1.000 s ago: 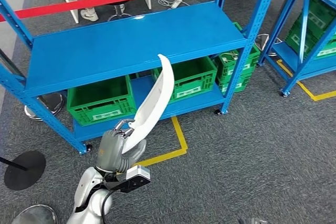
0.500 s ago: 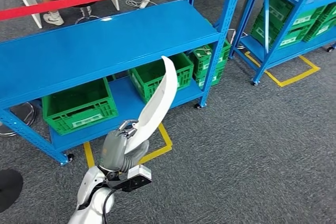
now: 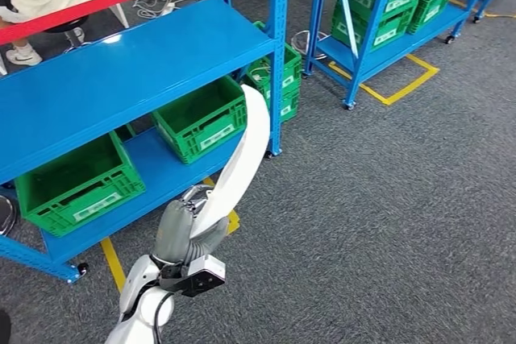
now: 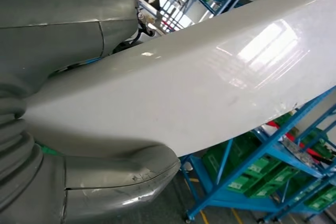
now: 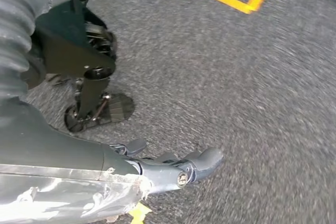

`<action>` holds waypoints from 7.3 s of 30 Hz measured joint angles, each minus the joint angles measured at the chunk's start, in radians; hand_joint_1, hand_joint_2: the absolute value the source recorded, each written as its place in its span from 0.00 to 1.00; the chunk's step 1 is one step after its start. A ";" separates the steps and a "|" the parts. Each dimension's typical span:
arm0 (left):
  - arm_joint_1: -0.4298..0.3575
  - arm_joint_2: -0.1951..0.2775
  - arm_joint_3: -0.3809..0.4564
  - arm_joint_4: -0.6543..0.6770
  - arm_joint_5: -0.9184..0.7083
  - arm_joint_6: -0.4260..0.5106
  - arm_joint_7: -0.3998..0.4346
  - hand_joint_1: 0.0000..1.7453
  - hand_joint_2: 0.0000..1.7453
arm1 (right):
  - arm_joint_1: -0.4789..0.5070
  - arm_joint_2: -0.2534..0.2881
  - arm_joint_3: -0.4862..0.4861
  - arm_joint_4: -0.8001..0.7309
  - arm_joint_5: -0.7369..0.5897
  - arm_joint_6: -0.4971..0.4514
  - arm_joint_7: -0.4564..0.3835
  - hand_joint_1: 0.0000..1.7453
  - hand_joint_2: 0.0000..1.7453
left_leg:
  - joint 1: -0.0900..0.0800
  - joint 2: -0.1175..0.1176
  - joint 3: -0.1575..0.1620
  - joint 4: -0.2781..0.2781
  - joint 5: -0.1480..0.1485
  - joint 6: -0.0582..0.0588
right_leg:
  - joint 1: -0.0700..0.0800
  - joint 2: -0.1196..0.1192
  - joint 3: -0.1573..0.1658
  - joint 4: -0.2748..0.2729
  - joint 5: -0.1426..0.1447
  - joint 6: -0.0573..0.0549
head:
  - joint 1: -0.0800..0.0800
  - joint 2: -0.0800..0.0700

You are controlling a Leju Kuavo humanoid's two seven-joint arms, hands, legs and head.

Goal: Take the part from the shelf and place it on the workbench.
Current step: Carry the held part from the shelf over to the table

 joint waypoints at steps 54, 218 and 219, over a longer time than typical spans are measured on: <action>-0.032 -0.006 -0.015 0.057 0.049 0.002 -0.039 1.00 1.00 | 0.014 -0.015 -0.047 -0.008 0.035 -0.009 0.000 0.00 1.00 | 0.006 0.049 0.031 -0.090 0.071 0.032 | 0.003 -0.061 -0.032 0.058 -0.010 0.041 | 0.021 0.000; -0.026 -0.002 -0.006 0.056 0.062 0.017 -0.025 1.00 1.00 | 0.016 0.004 0.014 -0.030 -0.028 -0.008 -0.001 0.00 1.00 | 0.005 -0.036 -0.117 0.164 -0.033 -0.005 | 0.009 0.006 0.078 -0.002 -0.064 -0.018 | 0.008 0.000; -0.026 -0.002 -0.005 0.056 0.062 0.017 -0.025 1.00 1.00 | 0.017 0.005 0.014 -0.030 -0.028 -0.008 -0.001 0.00 1.00 | 0.005 -0.036 -0.131 0.147 -0.032 -0.005 | 0.008 0.007 0.091 -0.002 -0.075 -0.016 | 0.008 0.000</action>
